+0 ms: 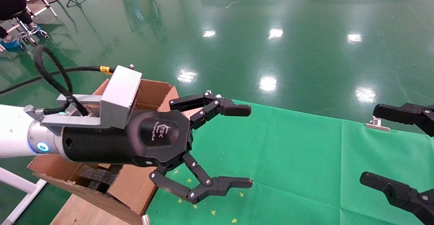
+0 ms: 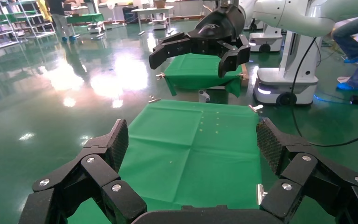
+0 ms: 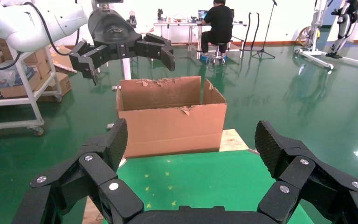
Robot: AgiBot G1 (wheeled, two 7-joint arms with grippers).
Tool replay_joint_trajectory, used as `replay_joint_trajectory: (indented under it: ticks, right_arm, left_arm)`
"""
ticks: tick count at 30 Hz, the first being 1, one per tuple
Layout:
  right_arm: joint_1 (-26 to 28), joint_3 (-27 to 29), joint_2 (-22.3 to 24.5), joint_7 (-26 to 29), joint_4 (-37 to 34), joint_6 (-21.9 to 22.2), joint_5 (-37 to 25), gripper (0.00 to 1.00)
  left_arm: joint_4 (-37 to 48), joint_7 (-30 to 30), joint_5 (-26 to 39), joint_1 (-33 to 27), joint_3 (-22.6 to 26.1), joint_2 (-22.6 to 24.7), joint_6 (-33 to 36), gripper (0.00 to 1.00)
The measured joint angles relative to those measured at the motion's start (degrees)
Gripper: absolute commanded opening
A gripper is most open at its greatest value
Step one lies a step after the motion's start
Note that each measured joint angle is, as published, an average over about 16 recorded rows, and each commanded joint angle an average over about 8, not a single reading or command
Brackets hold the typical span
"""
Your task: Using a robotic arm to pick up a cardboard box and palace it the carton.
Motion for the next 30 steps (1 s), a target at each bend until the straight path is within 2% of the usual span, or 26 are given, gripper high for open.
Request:
replay_joint_trajectory:
  ticks: [30]
  right_arm:
    - [0.0, 0.0, 0.0, 0.0, 0.0, 0.0, 0.0, 1.0]
  left_arm:
    - [0.8, -0.2, 0.5, -0.5, 0.1, 0.0, 0.0, 1.0]
